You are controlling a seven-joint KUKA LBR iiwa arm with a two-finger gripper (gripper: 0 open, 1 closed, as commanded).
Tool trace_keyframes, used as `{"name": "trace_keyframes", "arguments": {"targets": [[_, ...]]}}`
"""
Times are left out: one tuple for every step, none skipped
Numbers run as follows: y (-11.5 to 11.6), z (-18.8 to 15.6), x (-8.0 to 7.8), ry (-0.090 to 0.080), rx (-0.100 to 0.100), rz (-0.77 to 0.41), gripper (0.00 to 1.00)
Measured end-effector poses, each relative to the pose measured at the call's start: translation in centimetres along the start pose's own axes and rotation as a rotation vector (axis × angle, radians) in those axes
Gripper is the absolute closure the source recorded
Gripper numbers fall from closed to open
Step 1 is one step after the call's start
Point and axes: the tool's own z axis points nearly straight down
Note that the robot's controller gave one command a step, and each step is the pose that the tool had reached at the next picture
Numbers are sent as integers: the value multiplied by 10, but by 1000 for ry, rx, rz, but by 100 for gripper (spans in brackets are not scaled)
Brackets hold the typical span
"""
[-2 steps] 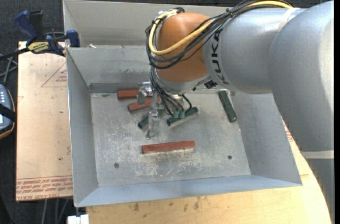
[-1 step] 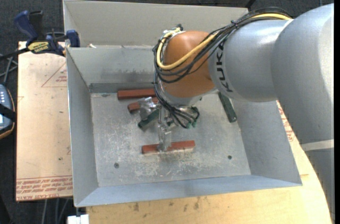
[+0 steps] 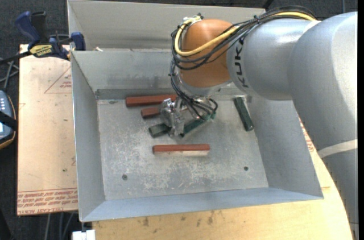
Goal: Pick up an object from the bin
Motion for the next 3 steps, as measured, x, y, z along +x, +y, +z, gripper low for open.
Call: {"name": "trace_keyframes", "arguments": {"targets": [[0,0,0,0,0,0,100],[3,-114,9,6,0,-5,100],[3,-113,9,6,-1,-5,0]]}}
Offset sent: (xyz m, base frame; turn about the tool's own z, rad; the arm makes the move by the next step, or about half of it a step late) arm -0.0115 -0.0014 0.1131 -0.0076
